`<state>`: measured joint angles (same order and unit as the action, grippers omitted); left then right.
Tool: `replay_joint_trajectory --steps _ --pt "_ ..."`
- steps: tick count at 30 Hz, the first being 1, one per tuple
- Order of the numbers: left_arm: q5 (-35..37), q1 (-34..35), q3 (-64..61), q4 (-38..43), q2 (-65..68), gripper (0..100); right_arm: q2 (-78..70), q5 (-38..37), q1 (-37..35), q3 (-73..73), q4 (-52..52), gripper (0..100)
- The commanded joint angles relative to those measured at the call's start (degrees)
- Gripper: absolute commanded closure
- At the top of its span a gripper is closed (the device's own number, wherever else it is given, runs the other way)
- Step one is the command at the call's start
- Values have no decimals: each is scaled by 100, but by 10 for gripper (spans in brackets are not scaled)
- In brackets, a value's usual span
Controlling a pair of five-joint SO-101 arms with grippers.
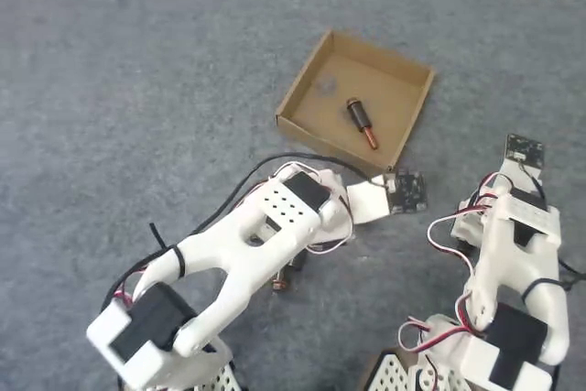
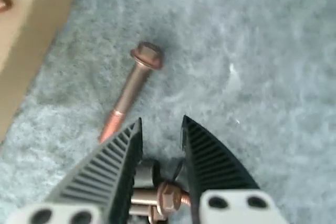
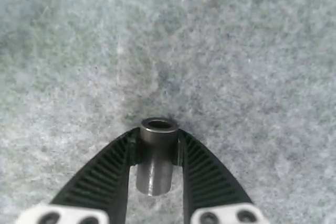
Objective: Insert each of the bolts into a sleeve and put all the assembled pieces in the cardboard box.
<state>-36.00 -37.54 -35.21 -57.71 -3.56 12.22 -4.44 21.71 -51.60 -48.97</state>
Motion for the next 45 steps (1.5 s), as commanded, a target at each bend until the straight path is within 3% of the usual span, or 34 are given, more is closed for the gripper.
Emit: replay_joint_trajectory --steps 1,6,16,26,45 --pt "-299 9 -66 167 -334 878 31 -62 40 299 101 992" --pt "-448 35 -207 703 -325 877 31 -70 40 299 101 992" --pt "-695 35 -127 932 -281 877 31 -79 31 299 101 992" --pt "-703 -44 716 826 932 877 31 -79 31 299 101 992" --pt "-703 -79 1490 527 1705 880 31 -88 31 299 101 992"
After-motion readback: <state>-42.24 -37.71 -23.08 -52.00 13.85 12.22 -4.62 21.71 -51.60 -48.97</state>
